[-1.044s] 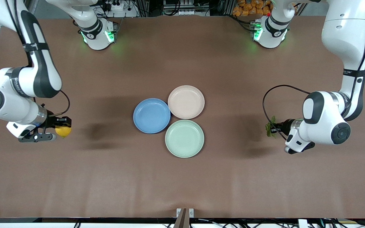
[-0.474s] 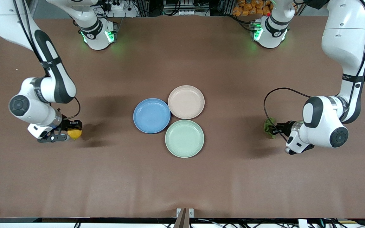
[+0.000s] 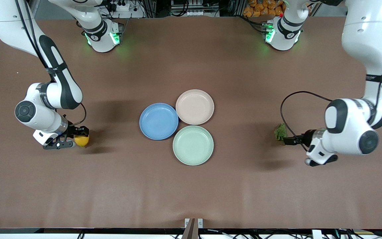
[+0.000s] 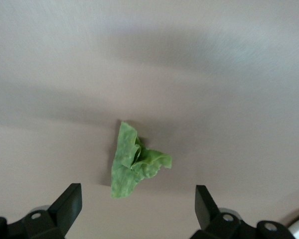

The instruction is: Pick lemon and lettuce from blue and beige plates

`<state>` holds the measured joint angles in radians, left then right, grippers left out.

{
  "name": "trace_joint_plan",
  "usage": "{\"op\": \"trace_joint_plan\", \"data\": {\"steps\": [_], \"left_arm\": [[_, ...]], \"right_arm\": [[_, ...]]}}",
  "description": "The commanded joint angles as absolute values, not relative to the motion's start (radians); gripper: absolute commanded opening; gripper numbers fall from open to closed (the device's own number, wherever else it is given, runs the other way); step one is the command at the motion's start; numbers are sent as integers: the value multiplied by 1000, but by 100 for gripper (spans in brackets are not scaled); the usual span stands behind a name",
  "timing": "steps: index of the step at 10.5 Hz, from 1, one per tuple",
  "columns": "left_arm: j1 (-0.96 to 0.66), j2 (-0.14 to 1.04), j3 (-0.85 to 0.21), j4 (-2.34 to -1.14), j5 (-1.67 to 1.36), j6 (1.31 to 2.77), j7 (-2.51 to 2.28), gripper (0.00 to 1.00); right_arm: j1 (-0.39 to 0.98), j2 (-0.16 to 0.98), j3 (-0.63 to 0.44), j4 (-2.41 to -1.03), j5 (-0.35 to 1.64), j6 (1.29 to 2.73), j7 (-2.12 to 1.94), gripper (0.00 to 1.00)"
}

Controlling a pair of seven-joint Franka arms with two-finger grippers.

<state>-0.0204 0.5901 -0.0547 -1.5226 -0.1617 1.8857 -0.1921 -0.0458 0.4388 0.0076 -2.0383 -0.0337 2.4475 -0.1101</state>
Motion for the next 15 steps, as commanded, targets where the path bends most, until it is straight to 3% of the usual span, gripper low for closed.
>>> {"op": "trace_joint_plan", "data": {"steps": [1,3,6,9,15], "left_arm": [[-21,510,-61,-1517,-77,1875,-172,100],[-14,457,-63,-1517,-71,1875,-170,100],[-15,382,-66,-1517,-22,1871,-166,100],[-18,295,-66,-1517,-21,1833,-167,100],[-35,227,-64,-1367,3,1507,-169,100]], "right_arm": [[-64,384,25,-2027,-21,2352,-120,100],[-63,319,22,-1920,-21,2077,-120,100],[-60,266,20,-1754,-21,1838,-121,100],[-72,169,20,-1750,-20,1824,-173,100],[-75,60,18,-1690,-17,1790,-183,100]]}}
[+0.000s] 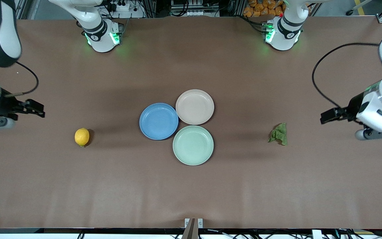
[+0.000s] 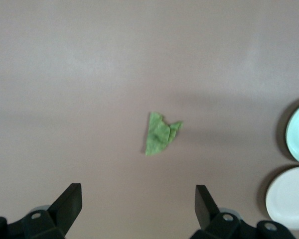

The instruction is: Pick lemon and lettuce from blue and beige plates

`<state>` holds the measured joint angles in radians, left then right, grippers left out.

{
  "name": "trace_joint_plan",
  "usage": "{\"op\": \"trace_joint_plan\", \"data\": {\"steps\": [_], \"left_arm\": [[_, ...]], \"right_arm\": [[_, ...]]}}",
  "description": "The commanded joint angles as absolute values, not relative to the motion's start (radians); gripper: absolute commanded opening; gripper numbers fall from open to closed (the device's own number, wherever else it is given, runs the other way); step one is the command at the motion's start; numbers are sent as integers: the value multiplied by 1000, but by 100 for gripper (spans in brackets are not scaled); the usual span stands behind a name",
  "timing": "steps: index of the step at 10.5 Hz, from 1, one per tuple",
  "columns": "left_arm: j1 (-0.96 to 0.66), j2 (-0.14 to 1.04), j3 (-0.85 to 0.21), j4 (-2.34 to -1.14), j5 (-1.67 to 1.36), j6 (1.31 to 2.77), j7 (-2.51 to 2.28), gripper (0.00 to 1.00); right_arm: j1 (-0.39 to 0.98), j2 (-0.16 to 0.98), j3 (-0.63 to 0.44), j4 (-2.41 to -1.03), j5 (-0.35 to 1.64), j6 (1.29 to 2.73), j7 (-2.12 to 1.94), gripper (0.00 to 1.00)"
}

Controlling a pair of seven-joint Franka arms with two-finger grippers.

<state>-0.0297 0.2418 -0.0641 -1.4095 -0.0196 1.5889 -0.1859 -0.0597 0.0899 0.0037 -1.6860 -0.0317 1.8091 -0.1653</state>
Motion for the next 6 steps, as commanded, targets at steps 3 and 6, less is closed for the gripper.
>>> {"op": "trace_joint_plan", "data": {"steps": [3,6], "left_arm": [[-55,233,-63,-1295,6,1393,-167,100],[-48,232,-46,-1298,2,1393,-161,100]], "right_arm": [[-107,6,17,-1657,-17,1752,-176,100],[-103,-20,15,-1663,-17,1729,-172,100]]}}
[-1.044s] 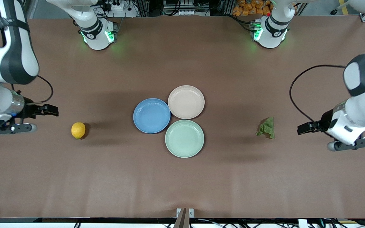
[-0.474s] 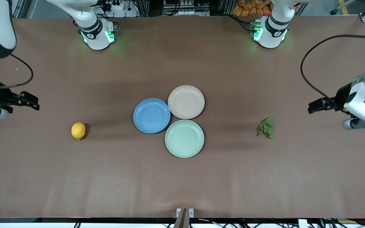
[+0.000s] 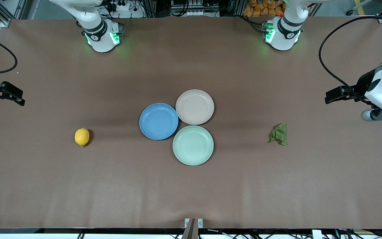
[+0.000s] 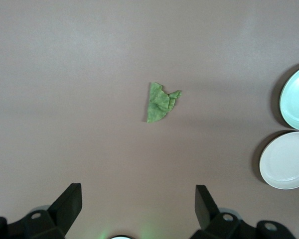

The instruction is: Pick lemon and lettuce from blue and beige plates

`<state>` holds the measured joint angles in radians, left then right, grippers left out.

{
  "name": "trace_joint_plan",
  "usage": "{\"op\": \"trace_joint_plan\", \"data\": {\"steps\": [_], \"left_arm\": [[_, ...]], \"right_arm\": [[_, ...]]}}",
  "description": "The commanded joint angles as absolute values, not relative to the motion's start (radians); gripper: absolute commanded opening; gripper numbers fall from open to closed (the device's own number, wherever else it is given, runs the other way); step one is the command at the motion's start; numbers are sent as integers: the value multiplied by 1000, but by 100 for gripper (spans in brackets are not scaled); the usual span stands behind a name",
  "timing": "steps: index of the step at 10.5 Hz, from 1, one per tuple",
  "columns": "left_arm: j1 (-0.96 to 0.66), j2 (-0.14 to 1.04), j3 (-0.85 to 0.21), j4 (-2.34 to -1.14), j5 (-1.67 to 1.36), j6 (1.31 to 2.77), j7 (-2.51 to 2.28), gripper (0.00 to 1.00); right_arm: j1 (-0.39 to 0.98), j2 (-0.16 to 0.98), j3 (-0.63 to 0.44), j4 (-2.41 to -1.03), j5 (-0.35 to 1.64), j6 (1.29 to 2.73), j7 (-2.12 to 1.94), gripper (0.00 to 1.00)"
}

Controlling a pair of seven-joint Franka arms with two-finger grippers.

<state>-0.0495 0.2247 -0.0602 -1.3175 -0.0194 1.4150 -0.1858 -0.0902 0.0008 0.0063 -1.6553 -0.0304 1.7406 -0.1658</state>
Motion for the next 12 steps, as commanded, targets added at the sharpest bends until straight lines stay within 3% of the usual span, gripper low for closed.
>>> {"op": "trace_joint_plan", "data": {"steps": [1,12], "left_arm": [[-55,233,-28,-1298,5,1393,-161,100],[-75,236,5,-1298,-3,1483,-106,100]], "right_arm": [[-101,-28,11,-1663,-17,1726,-172,100],[-110,-52,-14,-1651,9,1677,-172,100]]}}
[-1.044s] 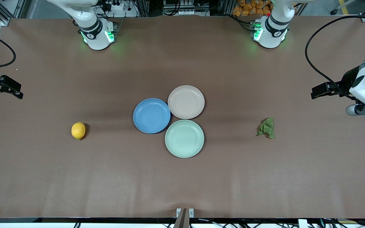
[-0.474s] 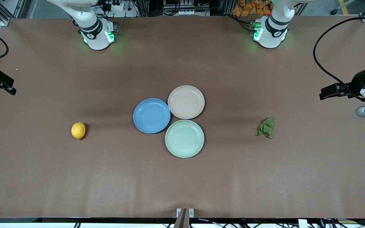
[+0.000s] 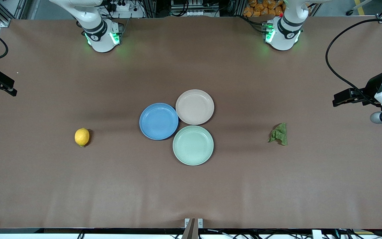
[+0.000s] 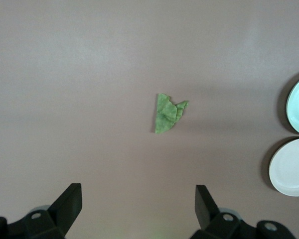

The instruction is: Pick lemon and lettuce from blue and beige plates

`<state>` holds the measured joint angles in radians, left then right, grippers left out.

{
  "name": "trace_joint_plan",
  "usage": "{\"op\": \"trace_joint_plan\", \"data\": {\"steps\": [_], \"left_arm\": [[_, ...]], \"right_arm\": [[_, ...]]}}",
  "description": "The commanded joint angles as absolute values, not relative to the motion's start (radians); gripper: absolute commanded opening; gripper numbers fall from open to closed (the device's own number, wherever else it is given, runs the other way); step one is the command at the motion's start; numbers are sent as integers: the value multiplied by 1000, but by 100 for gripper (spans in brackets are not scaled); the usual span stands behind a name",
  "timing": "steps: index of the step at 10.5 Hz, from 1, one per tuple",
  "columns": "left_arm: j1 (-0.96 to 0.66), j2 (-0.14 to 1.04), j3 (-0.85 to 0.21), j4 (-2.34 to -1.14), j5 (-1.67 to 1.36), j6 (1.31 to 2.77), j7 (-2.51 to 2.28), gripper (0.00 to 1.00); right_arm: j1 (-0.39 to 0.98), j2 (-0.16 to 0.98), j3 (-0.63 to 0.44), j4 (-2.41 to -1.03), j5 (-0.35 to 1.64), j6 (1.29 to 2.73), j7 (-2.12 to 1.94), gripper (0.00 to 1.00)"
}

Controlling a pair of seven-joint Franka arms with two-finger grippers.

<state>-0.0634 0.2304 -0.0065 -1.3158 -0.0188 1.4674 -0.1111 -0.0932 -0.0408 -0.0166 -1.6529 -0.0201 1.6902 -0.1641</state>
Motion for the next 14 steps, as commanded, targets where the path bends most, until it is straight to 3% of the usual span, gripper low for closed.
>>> {"op": "trace_joint_plan", "data": {"steps": [1,14], "left_arm": [[-77,238,5,-1299,-2,1483,-106,100],[-78,238,3,-1299,2,1483,-95,100]], "right_arm": [[-110,-52,-15,-1651,30,1672,-170,100],[-72,-83,20,-1591,57,1483,-152,100]]}}
